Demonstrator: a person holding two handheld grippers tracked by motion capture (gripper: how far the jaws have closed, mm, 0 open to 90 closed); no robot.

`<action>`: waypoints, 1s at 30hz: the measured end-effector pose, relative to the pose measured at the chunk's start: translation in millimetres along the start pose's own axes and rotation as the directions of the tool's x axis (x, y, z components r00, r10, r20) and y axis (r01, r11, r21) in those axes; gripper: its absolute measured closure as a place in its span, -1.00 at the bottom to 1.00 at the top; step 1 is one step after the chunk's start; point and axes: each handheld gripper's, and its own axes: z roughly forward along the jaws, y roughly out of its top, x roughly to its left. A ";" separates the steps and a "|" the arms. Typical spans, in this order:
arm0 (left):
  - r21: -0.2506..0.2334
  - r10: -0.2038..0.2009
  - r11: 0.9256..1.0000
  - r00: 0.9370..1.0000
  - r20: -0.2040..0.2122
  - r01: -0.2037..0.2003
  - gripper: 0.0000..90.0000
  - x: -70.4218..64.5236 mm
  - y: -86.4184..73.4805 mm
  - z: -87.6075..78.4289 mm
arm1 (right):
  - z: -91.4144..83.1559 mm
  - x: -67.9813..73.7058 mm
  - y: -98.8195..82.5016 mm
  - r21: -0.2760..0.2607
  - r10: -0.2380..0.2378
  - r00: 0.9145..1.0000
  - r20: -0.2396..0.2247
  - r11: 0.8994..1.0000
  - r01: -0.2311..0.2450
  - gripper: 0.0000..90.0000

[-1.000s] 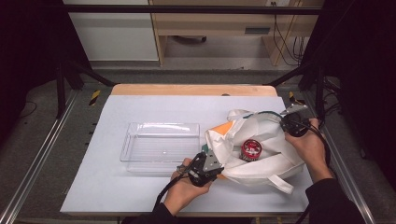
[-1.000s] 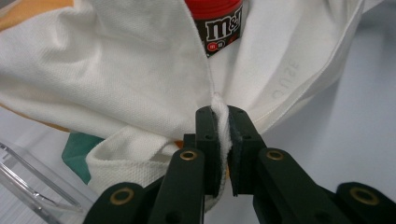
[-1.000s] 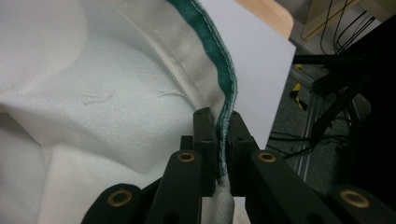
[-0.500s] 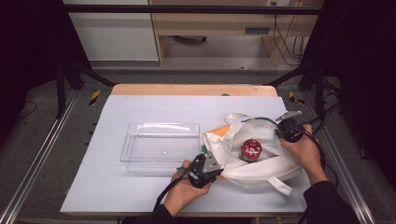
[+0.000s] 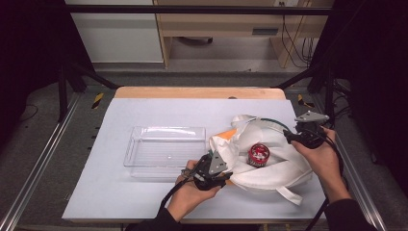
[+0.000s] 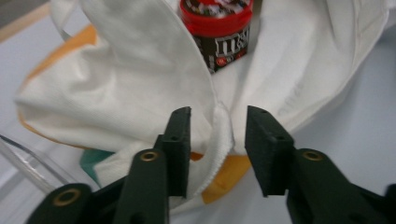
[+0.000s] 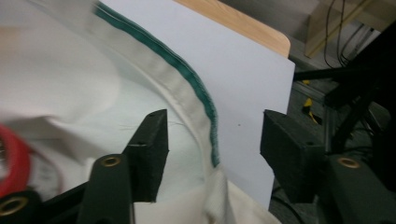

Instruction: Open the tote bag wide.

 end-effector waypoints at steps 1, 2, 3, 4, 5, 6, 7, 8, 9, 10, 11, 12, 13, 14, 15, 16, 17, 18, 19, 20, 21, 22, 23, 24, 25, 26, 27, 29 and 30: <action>-0.003 0.004 1.000 1.000 -0.006 -0.004 0.19 1.1 4.5 -2.4 | -6.6 1.7 -0.9 -0.011 0.000 1.000 -0.017 1.000 -0.001 -0.19; -0.004 0.009 1.000 1.000 -0.009 -0.009 0.14 2.2 9.4 -4.4 | -13.2 3.9 -2.4 -0.017 -0.004 0.999 -0.035 1.000 0.004 -0.25; -0.007 0.010 1.000 1.000 -0.014 -0.010 0.08 3.2 14.5 -6.1 | -19.9 7.1 -4.7 -0.026 -0.010 0.999 -0.050 1.000 0.009 -0.30; -0.008 0.015 1.000 1.000 -0.017 -0.015 0.01 4.3 19.8 -7.5 | -26.8 10.3 -7.5 -0.034 -0.024 0.998 -0.055 0.999 0.022 -0.35; -0.008 0.015 1.000 1.000 -0.017 -0.015 -0.03 4.3 19.8 -7.5 | -26.8 10.3 -7.5 -0.034 -0.024 0.998 -0.055 0.999 0.022 -0.35; -0.010 0.034 0.999 0.999 -0.032 -0.034 -0.07 7.9 32.3 -9.0 | -40.0 16.3 -13.6 -0.053 -0.044 0.995 -0.084 0.998 0.039 -0.40; -0.011 0.041 0.999 0.999 -0.035 -0.041 -0.11 9.7 36.5 -9.0 | -48.4 20.7 -18.0 -0.069 -0.050 0.994 -0.093 0.997 0.043 -0.43; -0.011 0.041 0.999 0.999 -0.035 -0.041 -0.13 9.7 36.5 -9.0 | -48.4 20.7 -18.0 -0.069 -0.050 0.994 -0.093 0.997 0.043 -0.43; -0.010 0.048 0.999 0.998 -0.039 -0.048 -0.13 12.4 42.2 -8.4 | -53.1 23.2 -20.6 -0.076 -0.058 0.994 -0.098 0.996 0.050 -0.45; -0.012 0.048 0.999 0.998 -0.043 -0.048 -0.18 15.6 47.5 -7.1 | -64.6 30.4 -27.2 -0.091 -0.072 0.990 -0.122 0.994 0.061 -0.49; -0.013 0.046 0.999 0.998 -0.044 -0.047 -0.18 19.2 52.7 -5.4 | -64.6 30.4 -27.2 -0.091 -0.072 0.990 -0.122 0.994 0.061 -0.49; -0.012 0.041 0.999 0.998 -0.042 -0.041 -0.19 23.1 57.6 -3.1 | -70.0 33.8 -30.7 -0.100 -0.075 0.988 -0.133 0.993 0.062 -0.50; -0.015 0.030 0.999 0.999 -0.040 -0.030 -0.19 26.4 62.0 -0.6 | -74.8 37.1 -34.0 -0.107 -0.080 0.986 -0.147 0.992 0.064 -0.51; -0.015 0.023 1.000 0.999 -0.029 -0.023 -0.19 29.5 66.2 2.4 | -82.1 42.5 -40.4 -0.118 -0.086 0.981 -0.174 0.991 0.066 -0.51; -0.012 0.019 1.000 0.999 -0.038 -0.019 -0.19 32.0 70.3 4.6 | -82.1 42.5 -40.4 -0.118 -0.086 0.981 -0.174 0.991 0.066 -0.51; -0.014 0.019 1.000 0.999 -0.040 -0.020 -0.18 33.5 74.0 7.3 | -87.4 47.7 -46.3 -0.117 -0.092 0.978 -0.188 0.991 0.071 -0.45; -0.010 0.028 1.000 0.999 -0.042 -0.028 -0.17 34.4 77.2 10.4 | -89.1 50.2 -49.3 -0.121 -0.094 0.975 -0.202 0.990 0.070 -0.41; -0.005 0.038 0.999 0.998 -0.042 -0.038 -0.17 35.1 80.1 13.6 | -89.1 50.2 -49.3 -0.121 -0.094 0.975 -0.202 0.990 0.070 -0.41; 0.000 0.046 0.999 0.998 -0.041 -0.046 -0.15 35.6 82.5 17.2 | -90.3 52.6 -52.0 -0.124 -0.098 0.972 -0.215 0.990 0.072 -0.38; 0.009 0.051 0.999 0.998 -0.042 -0.051 -0.13 36.0 84.6 20.9 | -91.7 55.1 -54.1 -0.121 -0.102 0.970 -0.221 0.990 0.077 -0.34; 0.018 0.061 0.998 0.997 -0.042 -0.060 -0.11 36.4 86.4 24.4 | -92.9 57.7 -56.1 -0.122 -0.110 0.968 -0.226 0.989 0.084 -0.29; 0.025 0.065 0.998 0.997 -0.043 -0.064 -0.05 37.5 89.5 30.3 | -95.8 62.5 -59.5 -0.124 -0.121 0.962 -0.246 0.988 0.092 -0.25; 0.025 0.065 0.998 0.997 -0.043 -0.064 -0.05 37.5 89.5 30.3 | -95.8 62.5 -59.5 -0.124 -0.121 0.962 -0.246 0.988 0.092 -0.25; 0.027 0.066 0.998 0.997 -0.046 -0.064 -0.03 38.5 91.1 32.8 | -98.2 67.2 -62.3 -0.128 -0.135 0.956 -0.261 0.986 0.104 -0.23; 0.033 0.069 0.997 0.997 -0.043 -0.067 -0.03 39.5 92.9 34.9 | -98.2 67.2 -62.3 -0.128 -0.135 0.956 -0.261 0.986 0.104 -0.23; 0.037 0.070 0.997 0.996 -0.049 -0.068 -0.02 41.5 96.9 37.5 | -99.9 71.6 -64.7 -0.125 -0.148 0.950 -0.274 0.985 0.117 -0.23; 0.037 0.070 0.997 0.996 -0.049 -0.068 -0.01 41.5 96.9 37.5 | -99.9 71.6 -64.7 -0.125 -0.148 0.950 -0.274 0.985 0.117 -0.23; 0.040 0.069 0.997 0.997 -0.046 -0.067 -0.01 43.8 100.9 39.6 | -98.9 75.9 -67.8 -0.118 -0.148 0.944 -0.296 0.986 0.118 -0.27; 0.049 0.069 0.997 0.996 -0.047 -0.067 -0.01 45.4 103.4 41.6 | -97.8 78.4 -69.5 -0.116 -0.155 0.938 -0.310 0.985 0.125 -0.29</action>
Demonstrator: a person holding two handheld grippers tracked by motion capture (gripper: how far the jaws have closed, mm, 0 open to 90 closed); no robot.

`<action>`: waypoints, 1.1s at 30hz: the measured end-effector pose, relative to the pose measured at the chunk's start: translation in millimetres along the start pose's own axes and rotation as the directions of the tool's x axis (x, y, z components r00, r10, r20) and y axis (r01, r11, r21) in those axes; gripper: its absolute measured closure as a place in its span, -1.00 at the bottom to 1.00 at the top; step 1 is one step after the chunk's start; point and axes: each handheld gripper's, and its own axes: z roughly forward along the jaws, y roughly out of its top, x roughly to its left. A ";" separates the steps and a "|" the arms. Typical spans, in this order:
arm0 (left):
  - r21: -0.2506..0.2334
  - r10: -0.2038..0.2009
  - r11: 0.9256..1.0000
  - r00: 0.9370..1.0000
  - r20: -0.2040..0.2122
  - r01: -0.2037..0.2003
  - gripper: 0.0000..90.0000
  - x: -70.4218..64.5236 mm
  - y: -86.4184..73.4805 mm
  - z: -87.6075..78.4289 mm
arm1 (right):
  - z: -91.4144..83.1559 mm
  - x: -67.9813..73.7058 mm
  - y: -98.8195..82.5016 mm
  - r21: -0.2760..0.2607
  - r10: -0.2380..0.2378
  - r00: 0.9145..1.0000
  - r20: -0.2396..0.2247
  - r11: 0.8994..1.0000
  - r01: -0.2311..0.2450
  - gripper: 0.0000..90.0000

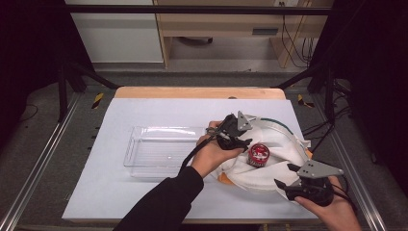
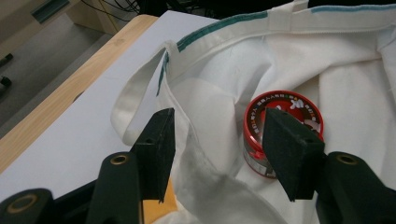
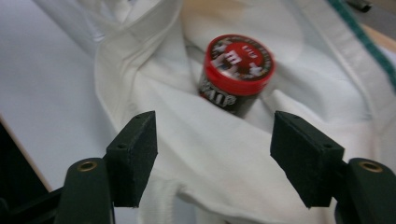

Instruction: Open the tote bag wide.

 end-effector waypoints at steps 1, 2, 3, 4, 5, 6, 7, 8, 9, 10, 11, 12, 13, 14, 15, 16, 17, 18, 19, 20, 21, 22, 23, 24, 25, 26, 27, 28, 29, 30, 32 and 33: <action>0.002 -0.001 1.000 1.000 -0.001 0.001 0.00 1.0 1.1 1.4 | 2.4 3.5 -2.0 0.009 -0.002 1.000 -0.019 1.000 0.003 -0.32; 0.007 -0.004 1.000 1.000 0.004 0.004 0.01 2.7 2.8 3.1 | 3.9 5.5 -3.2 0.014 -0.012 1.000 -0.028 1.000 0.012 -0.35; 0.007 -0.008 1.000 1.000 0.005 0.008 0.03 4.2 4.1 5.2 | 5.8 8.4 -4.7 0.022 -0.021 0.999 -0.042 1.000 0.022 -0.37; 0.011 -0.007 1.000 1.000 0.005 0.007 0.09 6.0 5.3 7.3 | 9.7 13.5 -8.2 0.042 -0.038 0.997 -0.064 0.998 0.040 -0.38; 0.025 -0.007 1.000 1.000 0.012 0.007 0.10 7.5 6.9 9.5 | 11.2 15.7 -10.1 0.054 -0.051 0.996 -0.070 0.997 0.055 -0.36; 0.030 -0.007 1.000 1.000 0.015 0.006 0.10 8.6 7.6 12.3 | 11.2 15.7 -10.1 0.054 -0.051 0.996 -0.070 0.997 0.055 -0.36; 0.044 0.003 0.999 1.000 0.015 -0.004 0.14 10.3 8.5 15.1 | 12.5 17.8 -12.3 0.064 -0.066 0.995 -0.074 0.995 0.071 -0.32; 0.048 0.002 0.999 1.000 0.012 -0.003 0.30 13.9 7.9 18.5 | 13.9 20.7 -16.6 0.079 -0.094 0.992 -0.079 0.992 0.100 -0.17; 0.048 0.002 0.999 1.000 0.012 -0.003 0.41 13.9 7.9 18.5 | 13.9 20.7 -16.6 0.079 -0.094 0.992 -0.079 0.992 0.100 -0.17; 0.058 -0.008 0.998 1.000 0.012 0.007 0.41 16.7 6.5 20.9 | 14.6 21.1 -18.6 0.079 -0.096 0.992 -0.079 0.992 0.102 -0.04; 0.070 -0.014 0.997 1.000 0.011 0.013 0.52 19.7 4.7 23.2 | 15.1 21.2 -20.1 0.080 -0.101 0.992 -0.077 0.991 0.107 0.12; 0.086 -0.019 0.996 1.000 0.011 0.018 0.70 22.8 2.7 25.2 | 15.9 21.7 -22.1 0.090 -0.106 0.991 -0.078 0.990 0.113 0.36; 0.097 -0.024 0.995 1.000 0.007 0.023 0.70 25.8 0.3 27.5 | 15.9 21.7 -22.1 0.090 -0.106 0.991 -0.078 0.990 0.113 0.36; 0.114 -0.026 0.993 1.000 -0.002 0.027 0.85 28.9 -2.1 29.0 | 16.5 21.4 -23.7 0.095 -0.120 0.989 -0.085 0.987 0.128 0.51; 0.125 -0.028 0.992 1.000 -0.005 0.028 0.85 32.3 -4.8 30.3 | 16.5 21.4 -23.7 0.095 -0.120 0.989 -0.085 0.987 0.128 0.51; 0.137 -0.034 0.990 0.999 -0.005 0.034 0.95 36.1 -7.4 30.8 | 16.6 21.5 -25.4 0.110 -0.126 0.988 -0.090 0.985 0.136 0.61; 0.143 -0.043 0.989 0.999 -0.007 0.044 0.95 39.4 -10.2 31.2 | 16.6 21.5 -25.4 0.110 -0.126 0.988 -0.090 0.985 0.136 0.61; 0.150 -0.046 0.988 0.999 -0.013 0.047 0.96 42.3 -12.9 31.6 | 16.8 21.4 -26.6 0.114 -0.132 0.987 -0.087 0.983 0.142 0.64; 0.157 -0.049 0.986 0.999 -0.017 0.051 0.97 45.2 -15.4 31.7 | 16.9 21.3 -27.7 0.121 -0.134 0.987 -0.090 0.982 0.145 0.68; 0.175 -0.051 0.983 0.998 -0.030 0.055 0.97 50.3 -20.0 32.0 | 17.0 21.1 -30.2 0.133 -0.139 0.986 -0.089 0.980 0.150 0.76; 0.175 -0.051 0.983 0.998 -0.030 0.055 0.97 50.3 -20.0 32.0 | 17.0 21.1 -30.2 0.133 -0.139 0.986 -0.089 0.980 0.150 0.76; 0.181 -0.059 0.981 0.998 -0.034 0.064 0.97 52.7 -22.5 32.2 | 17.0 20.7 -31.4 0.135 -0.134 0.987 -0.088 0.980 0.145 0.77; 0.179 -0.067 0.981 0.997 -0.033 0.072 0.97 53.7 -23.9 32.3 | 16.2 20.0 -32.4 0.137 -0.131 0.987 -0.096 0.980 0.143 0.78; 0.177 -0.076 0.981 0.997 -0.031 0.081 0.97 54.8 -25.5 32.2 | 15.8 19.6 -32.9 0.133 -0.131 0.987 -0.097 0.981 0.143 0.78; 0.173 -0.077 0.982 0.996 -0.033 0.082 0.97 55.3 -25.9 31.4 | 14.3 19.6 -33.0 0.131 -0.125 0.987 -0.099 0.982 0.138 0.78; 0.168 -0.080 0.982 0.996 -0.035 0.085 0.97 55.4 -26.0 30.7 | 11.3 19.3 -32.3 0.128 -0.126 0.987 -0.103 0.982 0.139 0.79; 0.167 -0.080 0.982 0.996 -0.036 0.085 0.97 55.6 -25.6 29.6 | 11.3 19.3 -32.3 0.128 -0.126 0.987 -0.103 0.982 0.139 0.79; 0.156 -0.082 0.984 0.996 -0.046 0.088 0.97 55.9 -24.9 27.2 | 6.8 19.0 -31.5 0.127 -0.126 0.986 -0.105 0.982 0.139 0.80; 0.155 -0.081 0.984 0.995 -0.050 0.087 0.98 56.9 -24.8 25.7 | 4.6 18.7 -31.4 0.124 -0.129 0.986 -0.105 0.982 0.142 0.80; 0.156 -0.081 0.984 0.995 -0.057 0.089 0.98 58.2 -25.0 24.4 | 2.1 18.6 -31.5 0.123 -0.130 0.986 -0.109 0.982 0.143 0.81; 0.155 -0.086 0.983 0.994 -0.063 0.095 0.98 59.6 -26.1 23.8 | 0.0 18.7 -32.2 0.119 -0.128 0.986 -0.111 0.983 0.141 0.81; 0.162 -0.103 0.981 0.993 -0.059 0.111 0.98 62.6 -29.5 24.4 | -1.2 19.9 -35.0 0.127 -0.124 0.985 -0.120 0.982 0.139 0.81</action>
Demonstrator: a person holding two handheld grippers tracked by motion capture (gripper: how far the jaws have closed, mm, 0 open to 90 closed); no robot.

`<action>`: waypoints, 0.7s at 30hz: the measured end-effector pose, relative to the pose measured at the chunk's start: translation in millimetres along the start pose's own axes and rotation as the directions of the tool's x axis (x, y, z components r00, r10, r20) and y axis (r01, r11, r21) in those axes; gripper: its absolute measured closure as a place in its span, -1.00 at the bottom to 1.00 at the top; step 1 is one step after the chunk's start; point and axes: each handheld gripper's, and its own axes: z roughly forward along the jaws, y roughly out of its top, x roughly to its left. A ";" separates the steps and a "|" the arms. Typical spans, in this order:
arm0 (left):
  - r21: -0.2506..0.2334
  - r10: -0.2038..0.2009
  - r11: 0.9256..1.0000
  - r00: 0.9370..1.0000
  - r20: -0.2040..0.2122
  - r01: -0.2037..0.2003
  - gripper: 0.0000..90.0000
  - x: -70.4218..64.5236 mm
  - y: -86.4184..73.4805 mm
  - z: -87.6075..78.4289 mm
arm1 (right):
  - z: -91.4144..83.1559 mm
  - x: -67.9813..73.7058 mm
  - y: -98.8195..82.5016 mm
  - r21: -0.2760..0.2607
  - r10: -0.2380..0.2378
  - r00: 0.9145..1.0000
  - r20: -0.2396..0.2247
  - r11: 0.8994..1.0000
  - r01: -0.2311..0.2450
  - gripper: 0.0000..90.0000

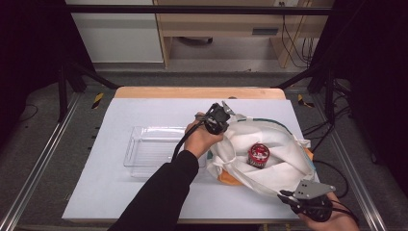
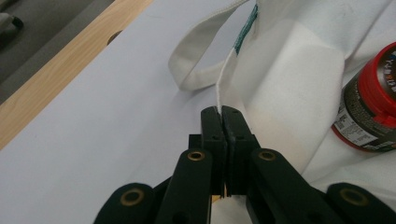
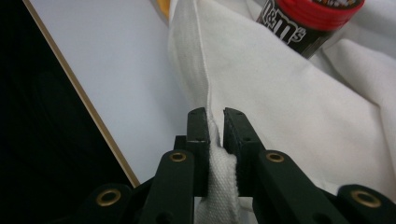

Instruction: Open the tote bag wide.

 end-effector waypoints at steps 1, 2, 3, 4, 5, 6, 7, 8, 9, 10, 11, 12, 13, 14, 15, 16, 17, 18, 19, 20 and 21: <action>0.000 0.000 1.000 1.000 0.000 0.000 0.98 0.0 0.0 0.0 | 1.8 0.4 -1.6 0.005 -0.001 1.000 0.002 1.000 0.001 0.82; 0.017 -0.004 1.000 1.000 0.001 0.004 0.98 1.5 -2.8 2.4 | 4.2 0.6 -2.8 0.011 0.003 1.000 0.001 1.000 -0.003 0.81; 0.017 -0.004 1.000 1.000 0.001 0.004 0.97 1.5 -2.8 2.4 | 4.2 0.6 -2.8 0.011 0.003 1.000 0.001 1.000 -0.003 0.81; 0.023 -0.006 1.000 1.000 -0.002 0.006 0.97 1.6 -4.0 3.7 | 7.3 0.6 -3.9 0.016 0.001 1.000 0.003 1.000 -0.001 0.81; 0.028 -0.005 1.000 1.000 -0.006 0.005 0.97 1.7 -4.5 4.0 | 10.6 0.2 -4.7 0.024 0.003 1.000 0.005 1.000 -0.003 0.82; 0.031 -0.009 0.999 1.000 -0.007 0.009 0.97 1.9 -5.7 4.7 | 14.5 -0.6 -6.1 0.035 0.003 1.000 0.002 0.999 -0.003 0.82; 0.031 -0.009 0.999 1.000 -0.007 0.009 0.97 1.9 -5.7 4.7 | 16.0 -1.3 -7.2 0.037 0.006 1.000 -0.001 0.999 -0.006 0.81; 0.029 -0.010 1.000 1.000 -0.005 0.010 0.97 1.6 -5.9 4.7 | 16.0 -1.3 -7.2 0.037 0.006 1.000 -0.001 0.999 -0.006 0.81; 0.024 -0.011 1.000 1.000 -0.003 0.011 0.97 1.4 -6.1 4.4 | 16.5 -2.0 -8.0 0.036 0.012 1.000 0.000 0.999 -0.011 0.81; 0.022 -0.010 1.000 1.000 -0.001 0.010 0.97 1.2 -6.2 4.0 | 16.2 -2.7 -8.5 0.031 0.016 1.000 0.000 0.999 -0.016 0.81; 0.019 -0.010 1.000 1.000 -0.001 0.010 0.97 0.8 -6.3 3.8 | 15.1 -3.7 -8.6 0.018 0.030 1.000 0.000 0.999 -0.030 0.80; 0.017 -0.009 1.000 1.000 0.000 0.009 0.97 0.3 -6.5 3.7 | 14.9 -4.1 -8.5 0.013 0.031 1.000 -0.001 0.999 -0.031 0.80; 0.014 -0.009 1.000 1.000 -0.001 0.009 0.97 -0.4 -6.5 3.5 | 14.9 -4.1 -8.5 0.013 0.031 1.000 -0.001 0.999 -0.031 0.80; 0.013 -0.007 1.000 1.000 -0.004 0.007 0.97 -0.7 -6.5 3.1 | 15.5 -4.3 -8.7 0.011 0.035 0.999 -0.001 0.999 -0.035 0.80; 0.013 -0.008 1.000 1.000 -0.004 0.008 0.97 -0.7 -6.6 3.0 | 15.5 -4.3 -8.7 0.011 0.035 0.999 -0.001 0.999 -0.035 0.80; 0.015 -0.007 1.000 1.000 -0.006 0.007 0.97 -0.6 -6.7 2.8 | 16.0 -4.3 -9.0 0.013 0.037 0.999 -0.002 0.999 -0.037 0.80; 0.014 -0.011 1.000 1.000 -0.004 0.011 0.97 -0.3 -6.8 2.6 | 16.3 -4.3 -9.4 0.016 0.040 0.999 -0.004 0.999 -0.040 0.80; 0.009 -0.017 1.000 1.000 -0.003 0.017 0.97 -0.5 -7.1 2.4 | 16.5 -4.6 -9.9 0.017 0.040 0.999 -0.006 0.999 -0.040 0.79; 0.007 -0.012 1.000 1.000 -0.003 0.012 0.97 -1.0 -7.3 2.1 | 15.8 -5.3 -10.1 0.011 0.045 0.999 -0.008 0.999 -0.045 0.79; -0.002 -0.011 1.000 1.000 0.000 0.011 0.97 -2.7 -7.9 1.8 | 15.3 -5.3 -9.8 0.006 0.051 0.999 -0.013 0.999 -0.051 0.77; -0.005 -0.011 1.000 1.000 0.000 0.011 0.97 -3.5 -8.0 1.4 | 14.7 -5.6 -9.4 0.002 0.051 0.999 -0.017 0.999 -0.051 0.75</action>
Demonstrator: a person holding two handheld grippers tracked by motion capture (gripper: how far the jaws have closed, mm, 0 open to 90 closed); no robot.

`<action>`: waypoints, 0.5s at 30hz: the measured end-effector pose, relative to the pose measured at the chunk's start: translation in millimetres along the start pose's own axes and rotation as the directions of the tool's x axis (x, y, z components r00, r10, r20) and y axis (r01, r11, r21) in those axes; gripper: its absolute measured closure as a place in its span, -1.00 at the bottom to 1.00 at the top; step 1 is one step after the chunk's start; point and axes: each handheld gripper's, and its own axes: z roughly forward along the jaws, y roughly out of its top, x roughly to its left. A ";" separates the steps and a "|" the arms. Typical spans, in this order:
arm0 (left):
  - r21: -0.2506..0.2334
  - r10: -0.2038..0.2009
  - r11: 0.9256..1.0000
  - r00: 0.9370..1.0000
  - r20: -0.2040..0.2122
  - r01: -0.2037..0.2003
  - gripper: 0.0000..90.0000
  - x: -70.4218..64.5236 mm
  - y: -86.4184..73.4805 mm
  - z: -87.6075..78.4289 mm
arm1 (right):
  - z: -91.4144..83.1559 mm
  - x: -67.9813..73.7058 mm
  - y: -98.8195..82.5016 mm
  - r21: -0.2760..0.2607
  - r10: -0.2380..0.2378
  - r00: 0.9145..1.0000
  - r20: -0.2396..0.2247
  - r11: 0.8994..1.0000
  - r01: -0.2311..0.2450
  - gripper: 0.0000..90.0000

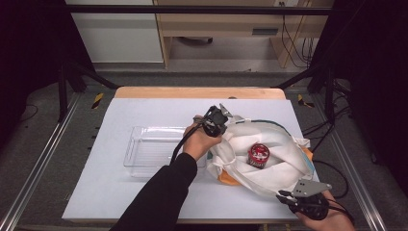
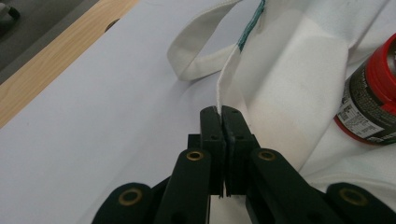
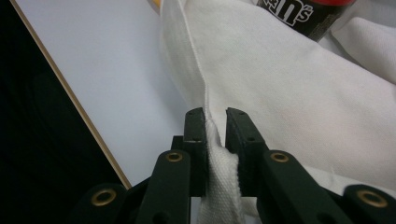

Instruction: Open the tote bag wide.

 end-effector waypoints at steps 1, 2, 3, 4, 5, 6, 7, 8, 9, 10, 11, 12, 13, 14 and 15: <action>0.000 0.000 1.000 1.000 0.000 0.000 0.97 0.0 0.0 0.0 | -0.4 0.1 0.5 -0.002 0.005 1.000 -0.002 1.000 -0.005 0.72; -0.001 0.002 1.000 1.000 -0.003 -0.002 0.97 -0.5 0.1 -0.4 | -0.4 0.1 0.5 -0.002 0.005 1.000 -0.002 1.000 -0.005 0.72; 0.000 0.001 1.000 1.000 -0.001 -0.001 0.97 -0.6 0.2 -0.8 | -0.4 0.0 0.8 -0.004 0.007 1.000 -0.004 1.000 -0.007 0.70; 0.000 0.001 1.000 1.000 -0.004 -0.001 0.97 -0.5 0.1 -0.7 | -0.4 -0.2 1.0 -0.004 0.008 1.000 -0.005 1.000 -0.008 0.69; 0.001 0.001 1.000 1.000 -0.001 -0.001 0.97 -0.2 0.0 -0.7 | 0.1 -0.7 1.0 -0.004 0.008 1.000 -0.008 1.000 -0.008 0.67; 0.002 0.000 1.000 1.000 0.000 0.000 0.97 -0.1 -0.1 -0.5 | 0.1 -0.7 1.0 -0.004 0.008 1.000 -0.008 1.000 -0.008 0.67; 0.005 0.001 1.000 1.000 -0.002 -0.001 0.97 -0.2 -0.2 -0.3 | 0.0 -0.5 1.0 -0.003 0.010 1.000 -0.009 1.000 -0.010 0.67; 0.014 0.005 1.000 1.000 -0.003 -0.005 0.97 -0.1 -0.4 0.0 | -0.1 -0.2 0.8 -0.001 0.005 1.000 -0.011 1.000 -0.005 0.66; 0.014 0.005 1.000 1.000 -0.003 -0.005 0.96 -0.1 -0.4 0.0 | -0.1 -0.2 0.8 -0.001 0.005 1.000 -0.011 1.000 -0.005 0.66; 0.013 0.004 1.000 1.000 -0.001 -0.004 0.96 0.1 -0.4 0.0 | -0.1 0.0 0.6 0.002 0.004 1.000 -0.012 1.000 -0.004 0.65; 0.009 0.000 1.000 1.000 0.001 0.000 0.96 0.0 -0.3 0.0 | -0.2 -0.1 0.2 0.004 0.006 1.000 -0.015 1.000 -0.006 0.62; 0.001 -0.001 1.000 1.000 0.008 0.001 0.94 -0.3 -0.1 -0.9 | -1.0 0.5 0.5 0.001 0.015 1.000 -0.017 1.000 -0.015 0.56; 0.001 -0.001 1.000 1.000 0.008 0.001 0.88 -0.3 -0.1 -0.9 | -1.0 0.5 0.5 0.001 0.015 1.000 -0.017 1.000 -0.015 0.56; -0.006 -0.002 1.000 1.000 0.008 0.002 0.83 -0.6 -0.1 -1.5 | -2.4 1.4 1.2 -0.005 0.011 1.000 -0.022 1.000 -0.012 0.43; -0.016 -0.003 1.000 1.000 0.002 0.003 0.83 -1.1 -0.2 -3.0 | -2.4 1.4 1.2 -0.005 0.011 1.000 -0.022 1.000 -0.012 0.43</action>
